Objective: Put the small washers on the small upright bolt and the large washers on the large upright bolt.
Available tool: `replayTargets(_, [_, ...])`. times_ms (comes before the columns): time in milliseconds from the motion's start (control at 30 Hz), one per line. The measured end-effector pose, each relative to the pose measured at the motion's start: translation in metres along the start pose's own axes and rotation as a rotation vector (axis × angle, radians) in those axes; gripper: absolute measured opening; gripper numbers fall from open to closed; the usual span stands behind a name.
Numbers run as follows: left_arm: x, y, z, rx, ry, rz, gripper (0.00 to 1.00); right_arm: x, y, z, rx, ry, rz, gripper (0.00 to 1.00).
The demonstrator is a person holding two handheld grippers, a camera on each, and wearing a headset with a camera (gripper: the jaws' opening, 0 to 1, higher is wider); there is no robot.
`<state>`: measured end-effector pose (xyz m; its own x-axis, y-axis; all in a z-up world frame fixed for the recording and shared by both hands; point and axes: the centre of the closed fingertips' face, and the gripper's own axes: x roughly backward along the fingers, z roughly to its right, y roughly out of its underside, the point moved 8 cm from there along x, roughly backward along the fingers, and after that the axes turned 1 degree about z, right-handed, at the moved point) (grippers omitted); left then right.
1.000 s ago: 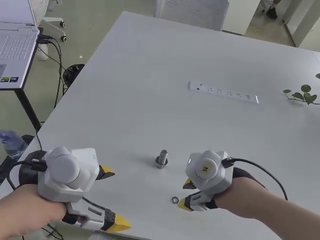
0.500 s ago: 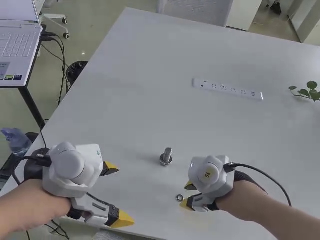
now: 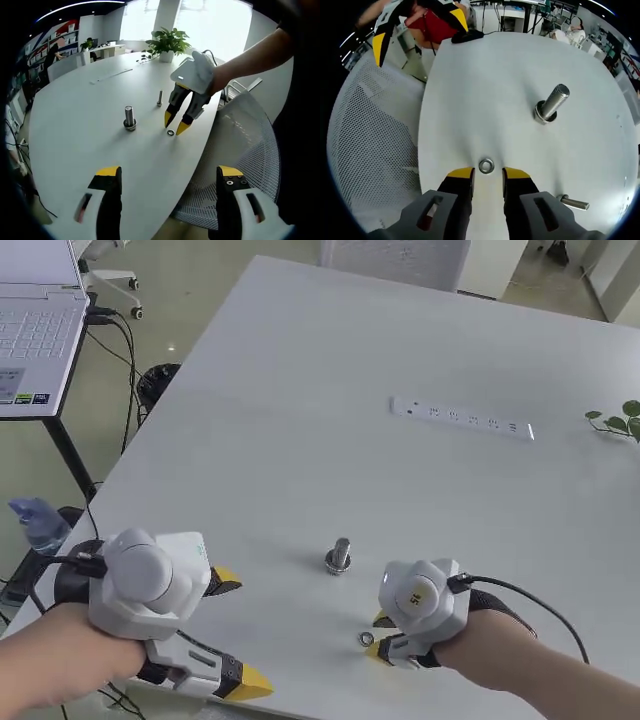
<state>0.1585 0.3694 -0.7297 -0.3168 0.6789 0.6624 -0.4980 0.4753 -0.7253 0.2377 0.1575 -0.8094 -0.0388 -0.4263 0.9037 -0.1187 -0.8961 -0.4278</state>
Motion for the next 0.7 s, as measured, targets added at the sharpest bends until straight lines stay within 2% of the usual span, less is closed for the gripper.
replayTargets(100, [-0.0001, -0.0002, -0.0006, -0.002, -0.001, -0.001, 0.77, -0.0010, -0.0002, -0.0001, -0.006, 0.003, -0.001, 0.23])
replayTargets(200, [-0.0010, -0.0003, 0.0002, 0.000, 0.002, -0.004, 0.76, -0.0006, -0.0002, -0.0020, 0.034, 0.016, -0.007, 0.22])
replayTargets(467, [-0.0010, -0.0028, 0.0005, -0.002, 0.000, 0.001, 0.76, -0.0012, 0.0008, -0.0035, 0.038, 0.023, -0.001, 0.19])
replayTargets(700, [-0.0015, -0.0002, 0.0001, -0.002, -0.003, -0.002, 0.76, -0.0019, -0.0007, -0.0050, 0.044, 0.019, 0.001, 0.16])
